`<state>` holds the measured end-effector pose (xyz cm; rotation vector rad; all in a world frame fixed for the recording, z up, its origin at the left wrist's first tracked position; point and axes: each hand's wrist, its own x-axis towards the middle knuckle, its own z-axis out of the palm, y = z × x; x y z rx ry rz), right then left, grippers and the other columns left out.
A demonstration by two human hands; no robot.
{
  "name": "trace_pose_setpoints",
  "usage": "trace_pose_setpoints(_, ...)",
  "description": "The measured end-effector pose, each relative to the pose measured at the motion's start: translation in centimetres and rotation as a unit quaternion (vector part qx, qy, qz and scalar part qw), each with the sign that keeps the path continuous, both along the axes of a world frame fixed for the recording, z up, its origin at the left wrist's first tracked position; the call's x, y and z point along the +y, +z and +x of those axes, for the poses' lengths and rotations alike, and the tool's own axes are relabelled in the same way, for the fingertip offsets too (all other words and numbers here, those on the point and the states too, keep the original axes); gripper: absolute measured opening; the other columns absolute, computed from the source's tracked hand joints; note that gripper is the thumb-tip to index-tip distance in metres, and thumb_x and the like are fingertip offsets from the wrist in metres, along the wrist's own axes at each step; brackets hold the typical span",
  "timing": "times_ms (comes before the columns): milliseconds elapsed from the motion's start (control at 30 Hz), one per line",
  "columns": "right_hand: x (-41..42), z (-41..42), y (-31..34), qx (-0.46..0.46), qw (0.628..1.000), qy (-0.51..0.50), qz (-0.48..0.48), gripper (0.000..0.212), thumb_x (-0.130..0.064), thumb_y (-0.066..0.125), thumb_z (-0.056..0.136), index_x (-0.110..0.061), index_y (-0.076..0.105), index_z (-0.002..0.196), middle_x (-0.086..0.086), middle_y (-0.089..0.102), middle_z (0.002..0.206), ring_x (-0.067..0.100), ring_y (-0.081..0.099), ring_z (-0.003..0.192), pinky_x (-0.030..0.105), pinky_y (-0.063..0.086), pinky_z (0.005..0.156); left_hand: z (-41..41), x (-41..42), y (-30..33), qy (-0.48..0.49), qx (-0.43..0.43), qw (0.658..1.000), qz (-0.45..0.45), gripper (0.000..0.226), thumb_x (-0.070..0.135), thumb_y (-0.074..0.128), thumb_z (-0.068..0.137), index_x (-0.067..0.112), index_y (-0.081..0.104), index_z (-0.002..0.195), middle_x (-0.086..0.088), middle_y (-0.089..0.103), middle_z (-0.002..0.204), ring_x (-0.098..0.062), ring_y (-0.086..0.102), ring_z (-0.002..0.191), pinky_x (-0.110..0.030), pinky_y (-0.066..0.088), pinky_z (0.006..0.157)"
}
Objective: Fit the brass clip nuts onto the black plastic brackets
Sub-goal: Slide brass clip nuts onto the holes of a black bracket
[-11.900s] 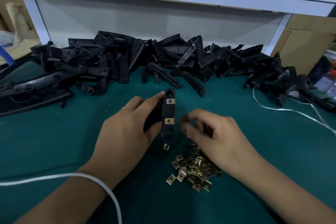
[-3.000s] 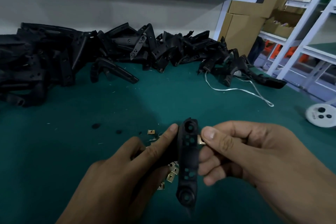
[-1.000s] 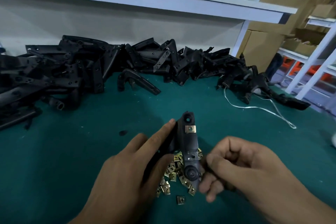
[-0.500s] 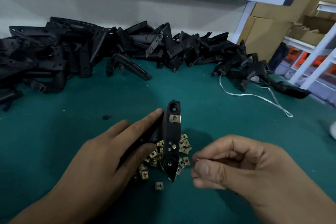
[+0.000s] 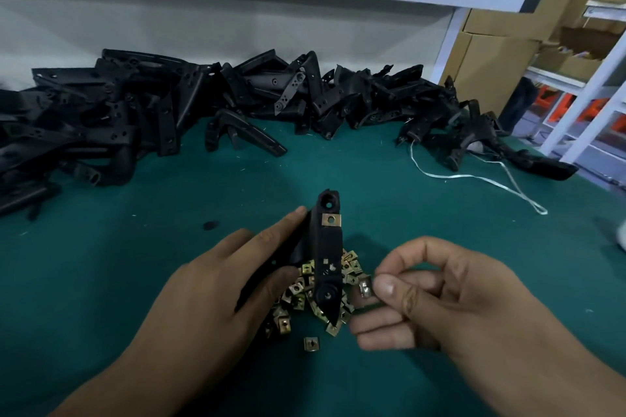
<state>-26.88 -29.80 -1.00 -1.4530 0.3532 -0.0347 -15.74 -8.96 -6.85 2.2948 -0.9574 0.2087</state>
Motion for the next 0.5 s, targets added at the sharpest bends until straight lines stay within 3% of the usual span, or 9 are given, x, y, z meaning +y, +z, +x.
trace_pose_setpoints(100,0.1,0.1,-0.6,0.006,0.999,-0.015,-0.048,0.007,0.000,0.060,0.098,0.005,0.056,0.095,0.026,0.075,0.082,0.040,0.078,0.071,0.037,0.064,0.059,0.0,0.0,-0.1,-0.006,-0.004,1.000,-0.006,0.057,0.069,0.037,0.094,0.068,0.023,0.149,0.018,0.057,0.098,-0.005,0.063,0.082,-0.035,0.055,0.066)
trace_pose_setpoints(167,0.1,0.1,-1.0,0.007,0.995,-0.018,-0.093,0.009,-0.002,0.060,0.101,-0.002,0.061,0.092,0.020,0.077,0.083,0.033,0.079,0.076,0.034,0.065,0.063,0.0,0.0,-0.1,-0.009,-0.010,1.000,-0.007,0.057,0.070,0.036,0.094,0.068,0.022,0.150,0.018,0.059,0.100,-0.005,0.063,0.084,-0.036,0.056,0.068)
trace_pose_setpoints(267,-0.1,0.2,-1.1,-0.020,0.990,-0.037,-0.136,0.017,-0.007,0.073,0.091,-0.016,0.074,0.076,0.014,0.076,0.078,0.024,0.080,0.079,0.031,0.065,0.068,0.2,0.0,-0.3,-0.005,-0.011,1.000,-0.010,0.059,0.070,0.036,0.094,0.068,0.019,0.150,0.019,0.059,0.103,-0.004,0.063,0.086,-0.036,0.056,0.068)
trace_pose_setpoints(333,-0.2,0.4,-0.9,-0.054,0.988,-0.051,-0.132,0.003,-0.016,0.079,0.077,-0.015,0.078,0.075,0.010,0.074,0.074,0.023,0.078,0.077,0.030,0.064,0.067,0.2,0.0,-0.4,-0.005,-0.014,1.000,-0.015,0.059,0.069,0.038,0.095,0.067,0.020,0.150,0.020,0.059,0.104,-0.004,0.064,0.086,-0.036,0.056,0.068)
trace_pose_setpoints(400,-0.4,0.4,-0.6,-0.074,0.991,-0.055,-0.102,0.014,-0.023,0.081,0.065,-0.012,0.079,0.075,0.011,0.071,0.071,0.025,0.077,0.070,0.028,0.063,0.064,0.2,0.0,-0.3,-0.002,-0.016,1.000,-0.015,0.058,0.067,0.040,0.096,0.067,0.020,0.150,0.020,0.060,0.104,-0.004,0.064,0.086,-0.037,0.057,0.068)
trace_pose_setpoints(500,-0.2,0.4,-0.4,-0.076,0.995,-0.040,-0.045,0.018,-0.019,0.080,0.062,-0.009,0.081,0.077,0.020,0.074,0.075,0.030,0.078,0.068,0.031,0.064,0.062,0.0,0.0,0.0,0.015,-0.003,1.000,-0.015,0.059,0.065,0.042,0.096,0.067,0.021,0.151,0.020,0.059,0.102,-0.004,0.063,0.084,-0.035,0.057,0.066)
